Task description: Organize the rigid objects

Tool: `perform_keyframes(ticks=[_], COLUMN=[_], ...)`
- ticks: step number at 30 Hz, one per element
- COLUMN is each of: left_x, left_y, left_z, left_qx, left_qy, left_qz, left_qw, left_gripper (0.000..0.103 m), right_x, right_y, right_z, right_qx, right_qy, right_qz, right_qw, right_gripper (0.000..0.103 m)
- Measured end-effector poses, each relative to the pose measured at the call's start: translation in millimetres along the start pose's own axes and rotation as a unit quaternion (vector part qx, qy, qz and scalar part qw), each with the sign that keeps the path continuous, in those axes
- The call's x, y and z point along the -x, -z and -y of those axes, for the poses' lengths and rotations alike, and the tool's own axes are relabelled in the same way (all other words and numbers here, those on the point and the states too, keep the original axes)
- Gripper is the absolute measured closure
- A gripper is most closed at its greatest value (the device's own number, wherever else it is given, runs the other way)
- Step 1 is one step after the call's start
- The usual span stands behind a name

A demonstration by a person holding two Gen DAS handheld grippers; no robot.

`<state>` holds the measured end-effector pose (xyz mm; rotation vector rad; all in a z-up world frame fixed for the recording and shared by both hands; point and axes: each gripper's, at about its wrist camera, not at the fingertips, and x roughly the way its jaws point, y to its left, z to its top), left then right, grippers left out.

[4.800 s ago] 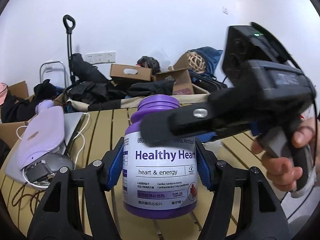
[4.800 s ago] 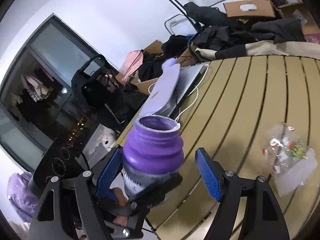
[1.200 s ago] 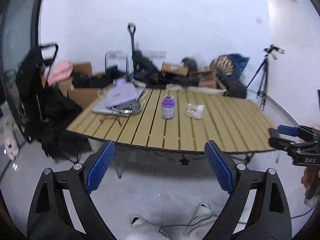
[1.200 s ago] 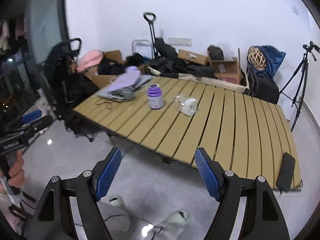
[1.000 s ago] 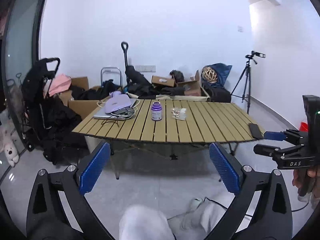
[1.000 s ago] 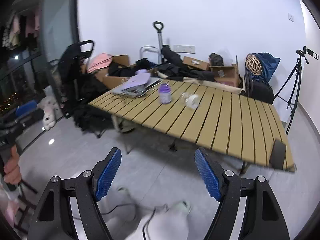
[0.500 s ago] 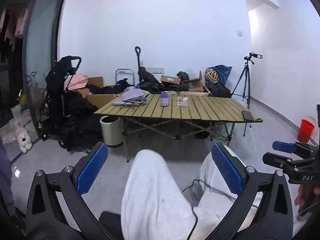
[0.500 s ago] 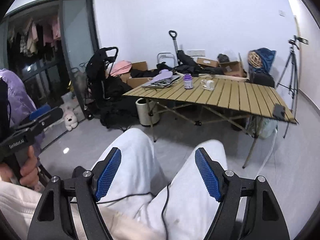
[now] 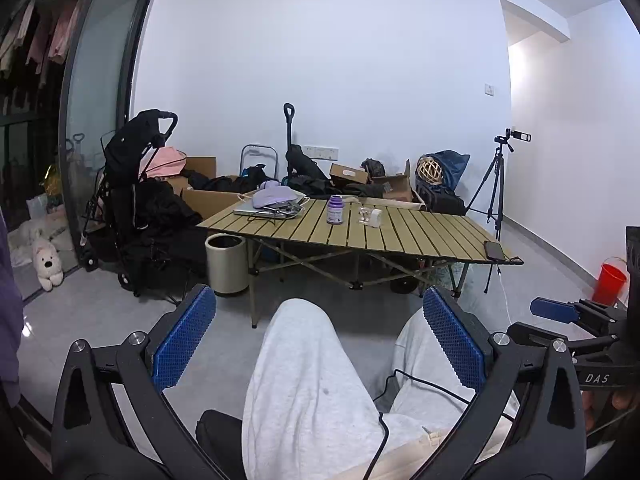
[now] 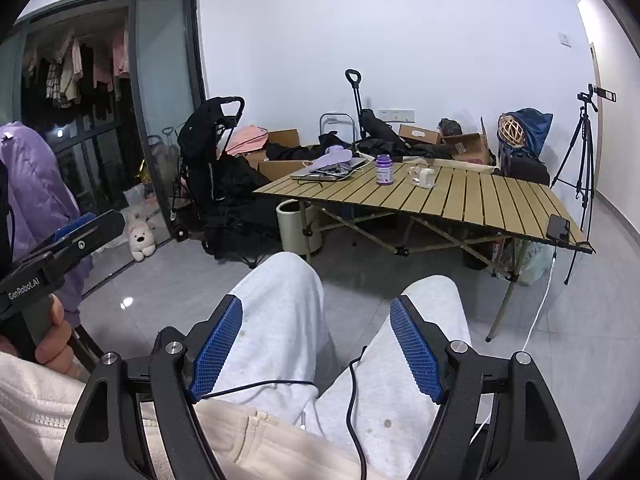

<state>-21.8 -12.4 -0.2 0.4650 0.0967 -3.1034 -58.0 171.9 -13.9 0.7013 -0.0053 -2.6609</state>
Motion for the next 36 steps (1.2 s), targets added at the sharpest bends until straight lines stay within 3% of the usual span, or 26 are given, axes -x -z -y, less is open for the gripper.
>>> perform_keyframes(ticks=[36], left_x=[2.3], left_y=[-1.2], left_z=[8.7], left_qx=[-0.005], left_qy=[0.004], left_qz=[-0.008], left_qw=[0.9999], left_gripper=[0.0], right_x=[0.7], right_y=[1.3], right_z=[-2.3], right_qx=[-0.007], right_qy=[-0.001], right_qz=[-0.004], right_qw=[1.0], right_gripper=[0.022])
